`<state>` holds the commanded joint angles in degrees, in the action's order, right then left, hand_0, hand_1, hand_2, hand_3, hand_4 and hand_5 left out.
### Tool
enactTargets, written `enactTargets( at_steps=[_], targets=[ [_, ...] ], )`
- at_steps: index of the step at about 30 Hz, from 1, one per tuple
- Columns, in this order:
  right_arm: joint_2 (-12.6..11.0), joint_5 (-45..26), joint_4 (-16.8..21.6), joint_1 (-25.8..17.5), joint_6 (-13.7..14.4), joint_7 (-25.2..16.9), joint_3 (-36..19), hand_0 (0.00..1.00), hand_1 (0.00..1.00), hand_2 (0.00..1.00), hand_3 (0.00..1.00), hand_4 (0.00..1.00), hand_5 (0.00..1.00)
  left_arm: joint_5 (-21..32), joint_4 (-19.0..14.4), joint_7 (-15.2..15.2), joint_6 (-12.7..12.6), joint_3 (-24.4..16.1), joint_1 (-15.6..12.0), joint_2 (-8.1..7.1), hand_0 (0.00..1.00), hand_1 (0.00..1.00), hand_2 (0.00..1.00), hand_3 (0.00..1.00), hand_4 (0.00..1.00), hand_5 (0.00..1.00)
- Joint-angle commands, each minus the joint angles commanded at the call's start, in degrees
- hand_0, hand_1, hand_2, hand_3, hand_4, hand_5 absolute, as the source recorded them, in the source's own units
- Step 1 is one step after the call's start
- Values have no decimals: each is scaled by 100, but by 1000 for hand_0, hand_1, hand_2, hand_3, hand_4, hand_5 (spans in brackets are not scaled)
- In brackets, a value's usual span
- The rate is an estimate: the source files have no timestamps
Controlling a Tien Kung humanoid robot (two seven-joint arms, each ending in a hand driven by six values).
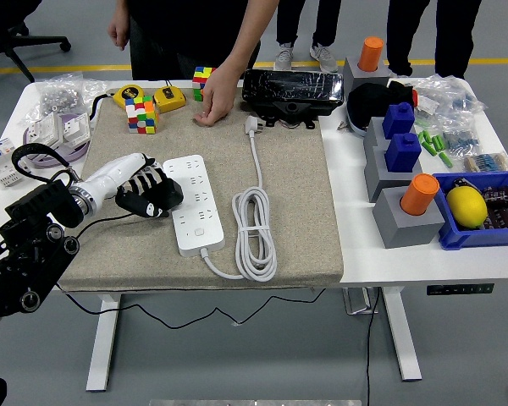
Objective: Pick up the plug,place it near the board,insert it into the board,press the button
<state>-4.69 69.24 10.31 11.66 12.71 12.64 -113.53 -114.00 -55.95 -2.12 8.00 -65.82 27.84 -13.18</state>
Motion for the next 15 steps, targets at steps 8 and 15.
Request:
enactTargets(
  at_steps=[8,15],
  targets=[
    [4,10,0,-5,-1,-6,-13,783,695,709,755,998,998,-6,23,-4,2,1,-5,-1,328,471,403,549,789,2],
    [0,1,0,-2,7,-13,-8,783,694,709,755,998,998,-16,16,-10,-3,-1,5,-6,345,506,445,557,794,2]
  ],
)
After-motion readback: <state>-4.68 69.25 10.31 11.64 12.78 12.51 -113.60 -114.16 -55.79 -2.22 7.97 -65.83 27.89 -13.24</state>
